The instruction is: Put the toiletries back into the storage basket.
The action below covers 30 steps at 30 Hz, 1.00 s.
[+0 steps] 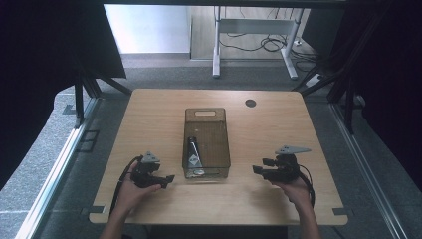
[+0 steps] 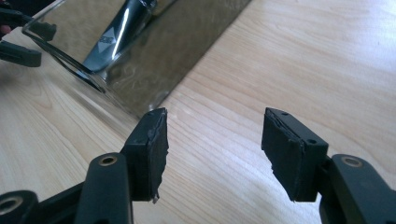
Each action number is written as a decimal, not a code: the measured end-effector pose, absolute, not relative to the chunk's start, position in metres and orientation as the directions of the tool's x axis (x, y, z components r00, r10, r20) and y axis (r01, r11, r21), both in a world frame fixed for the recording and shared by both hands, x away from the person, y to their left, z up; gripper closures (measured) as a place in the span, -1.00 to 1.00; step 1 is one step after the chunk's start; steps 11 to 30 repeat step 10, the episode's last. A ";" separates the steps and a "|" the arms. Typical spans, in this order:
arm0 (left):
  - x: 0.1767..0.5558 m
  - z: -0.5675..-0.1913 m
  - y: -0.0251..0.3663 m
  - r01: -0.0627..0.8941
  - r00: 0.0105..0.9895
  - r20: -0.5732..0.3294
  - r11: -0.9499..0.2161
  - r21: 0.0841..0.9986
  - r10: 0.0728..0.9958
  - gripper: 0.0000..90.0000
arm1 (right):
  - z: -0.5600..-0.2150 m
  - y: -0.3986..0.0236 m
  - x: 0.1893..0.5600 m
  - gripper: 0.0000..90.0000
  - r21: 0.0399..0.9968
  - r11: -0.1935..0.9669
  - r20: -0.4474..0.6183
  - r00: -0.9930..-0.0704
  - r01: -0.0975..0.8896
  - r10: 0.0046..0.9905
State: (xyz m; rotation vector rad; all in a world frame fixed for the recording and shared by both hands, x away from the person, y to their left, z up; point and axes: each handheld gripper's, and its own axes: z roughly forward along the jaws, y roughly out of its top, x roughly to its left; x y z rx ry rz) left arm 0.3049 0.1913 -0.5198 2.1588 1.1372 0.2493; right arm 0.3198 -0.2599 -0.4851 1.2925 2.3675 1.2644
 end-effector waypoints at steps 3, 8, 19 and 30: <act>0.305 -0.520 0.191 0.659 0.600 -0.138 -0.389 0.644 0.788 -0.47 | -0.490 -0.263 0.319 -0.08 0.742 0.246 0.254 -0.601 0.623 0.758; 0.304 -0.518 0.190 0.653 0.607 -0.138 -0.392 0.647 0.783 -0.47 | -0.491 -0.265 0.317 -0.09 0.760 0.246 0.227 -0.601 0.601 0.766; 0.304 -0.517 0.190 0.649 0.610 -0.136 -0.393 0.652 0.781 -0.47 | -0.494 -0.267 0.316 -0.12 0.758 0.245 0.223 -0.593 0.604 0.773; 0.304 -0.517 0.190 0.649 0.610 -0.136 -0.393 0.652 0.781 -0.47 | -0.494 -0.267 0.316 -0.12 0.758 0.245 0.223 -0.593 0.604 0.773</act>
